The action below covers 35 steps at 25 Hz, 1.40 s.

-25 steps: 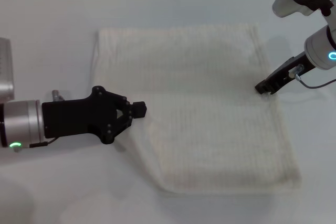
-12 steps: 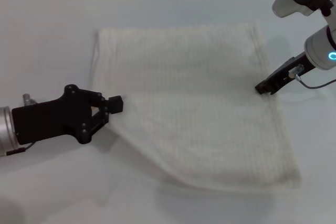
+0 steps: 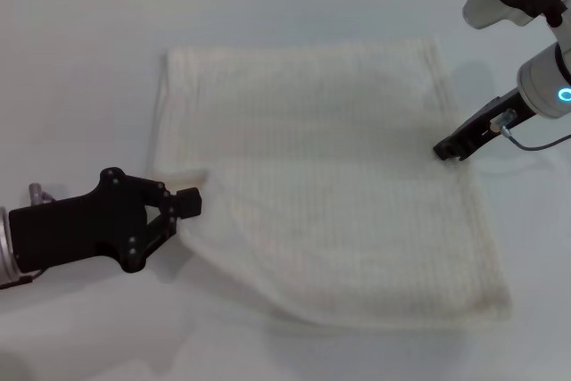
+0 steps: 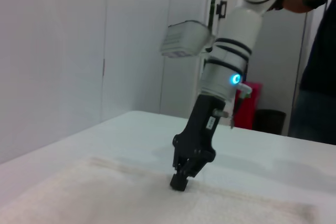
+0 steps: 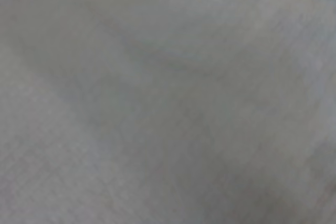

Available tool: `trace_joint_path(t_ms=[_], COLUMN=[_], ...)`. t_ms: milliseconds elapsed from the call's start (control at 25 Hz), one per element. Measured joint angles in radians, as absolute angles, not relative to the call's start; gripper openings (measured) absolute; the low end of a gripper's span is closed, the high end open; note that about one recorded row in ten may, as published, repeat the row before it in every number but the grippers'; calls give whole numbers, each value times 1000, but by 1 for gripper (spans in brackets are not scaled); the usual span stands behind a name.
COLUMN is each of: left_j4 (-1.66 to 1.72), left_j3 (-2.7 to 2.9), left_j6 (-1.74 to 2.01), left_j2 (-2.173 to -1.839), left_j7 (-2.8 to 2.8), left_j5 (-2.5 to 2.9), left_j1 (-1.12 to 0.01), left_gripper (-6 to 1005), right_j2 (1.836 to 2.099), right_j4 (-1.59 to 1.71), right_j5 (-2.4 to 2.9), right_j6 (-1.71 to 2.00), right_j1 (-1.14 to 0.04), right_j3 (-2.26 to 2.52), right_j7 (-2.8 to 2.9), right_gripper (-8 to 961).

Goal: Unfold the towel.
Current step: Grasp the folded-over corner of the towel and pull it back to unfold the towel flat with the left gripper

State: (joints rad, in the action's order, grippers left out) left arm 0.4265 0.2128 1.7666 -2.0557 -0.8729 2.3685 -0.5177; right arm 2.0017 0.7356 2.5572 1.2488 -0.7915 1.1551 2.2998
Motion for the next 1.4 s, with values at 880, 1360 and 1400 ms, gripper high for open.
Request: trace_joint_path(t_ms=[880, 1360, 1400], left_j4=[424, 418, 417], left_j3=[205, 203, 200], left_j6=[1805, 1811, 1817], left_j2=[-2057, -2057, -2057], left_j7=[-709, -719, -721], left_j5=[2289, 2280, 2257], left_j1=[-407, -393, -386], left_gripper=[23, 51, 60], right_j2=[1996, 1996, 1996], right_j4=[735, 738, 737], right_j5=[2576, 2582, 2582], right_j6=[1259, 1259, 1259], right_j1=[-801, -802, -802], right_j3=[1155, 1155, 1155], right_j7=[2319, 2327, 2327], right_gripper=[-2, -2, -2])
